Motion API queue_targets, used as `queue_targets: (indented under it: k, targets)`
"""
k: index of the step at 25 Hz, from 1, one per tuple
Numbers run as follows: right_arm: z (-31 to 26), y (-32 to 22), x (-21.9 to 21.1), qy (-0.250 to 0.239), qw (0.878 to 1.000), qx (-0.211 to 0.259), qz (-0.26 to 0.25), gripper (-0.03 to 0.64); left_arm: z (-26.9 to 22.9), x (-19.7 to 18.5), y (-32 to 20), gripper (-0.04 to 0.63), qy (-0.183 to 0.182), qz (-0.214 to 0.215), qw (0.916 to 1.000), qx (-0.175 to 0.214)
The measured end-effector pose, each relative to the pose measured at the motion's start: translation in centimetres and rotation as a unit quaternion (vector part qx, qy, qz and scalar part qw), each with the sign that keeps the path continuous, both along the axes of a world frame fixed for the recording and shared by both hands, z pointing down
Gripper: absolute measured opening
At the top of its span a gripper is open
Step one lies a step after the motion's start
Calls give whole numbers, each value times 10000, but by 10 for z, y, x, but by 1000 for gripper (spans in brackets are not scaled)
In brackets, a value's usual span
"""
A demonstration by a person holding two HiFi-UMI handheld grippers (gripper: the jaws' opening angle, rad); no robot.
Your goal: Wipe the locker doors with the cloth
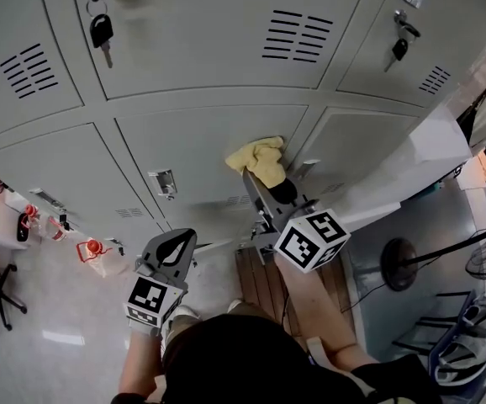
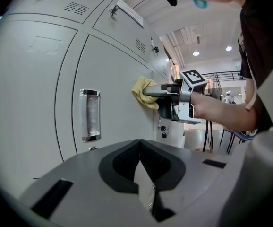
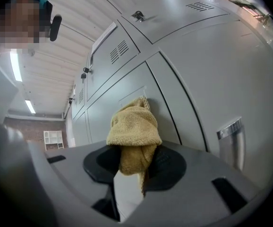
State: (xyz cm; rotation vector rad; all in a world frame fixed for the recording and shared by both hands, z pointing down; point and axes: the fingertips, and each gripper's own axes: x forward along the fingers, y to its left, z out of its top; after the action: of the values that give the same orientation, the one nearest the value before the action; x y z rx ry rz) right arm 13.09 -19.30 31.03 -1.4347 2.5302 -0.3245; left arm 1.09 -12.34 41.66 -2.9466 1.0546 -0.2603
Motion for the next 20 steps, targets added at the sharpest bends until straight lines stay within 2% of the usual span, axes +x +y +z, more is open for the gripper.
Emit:
queue_targets:
  k: [20]
  targets:
    - [8,-7,-104,110,9963,-66,-846,130,8,-75,5,8,26,-699,9975,-129]
